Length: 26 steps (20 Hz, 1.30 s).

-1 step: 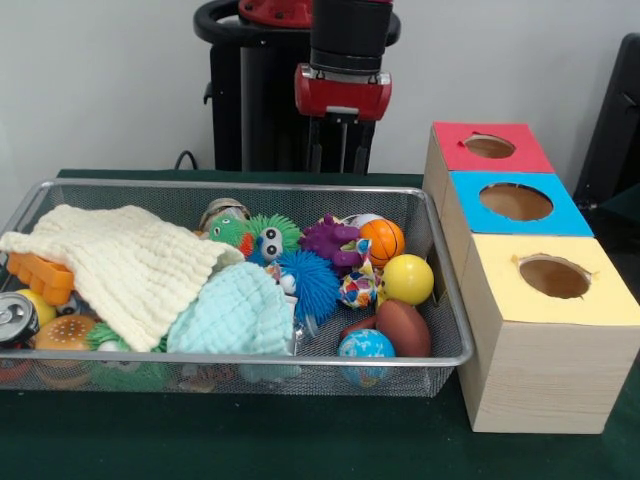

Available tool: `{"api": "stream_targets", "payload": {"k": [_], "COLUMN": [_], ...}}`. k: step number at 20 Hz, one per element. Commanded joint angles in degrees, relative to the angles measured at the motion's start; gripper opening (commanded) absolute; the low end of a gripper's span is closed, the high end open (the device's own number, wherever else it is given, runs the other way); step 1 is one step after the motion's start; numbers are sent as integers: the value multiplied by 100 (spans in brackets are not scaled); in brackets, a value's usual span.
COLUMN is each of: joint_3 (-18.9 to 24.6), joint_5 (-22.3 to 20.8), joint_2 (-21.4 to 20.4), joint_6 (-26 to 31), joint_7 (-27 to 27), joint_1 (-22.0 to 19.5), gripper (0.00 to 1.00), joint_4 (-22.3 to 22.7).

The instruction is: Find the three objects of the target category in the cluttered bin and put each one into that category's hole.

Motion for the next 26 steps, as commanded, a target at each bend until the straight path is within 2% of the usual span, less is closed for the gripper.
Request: {"api": "stream_targets", "payload": {"k": [1, 10, 26], "joint_3": [347, 526, 612], "joint_5": [140, -106, -213], "joint_2": [191, 155, 300], "joint_6": [101, -368, -565], "joint_7": [861, 834, 825], "joint_1": [108, -208, -353], "gripper": [100, 100, 100], "joint_4": [-455, -190, -114]}}
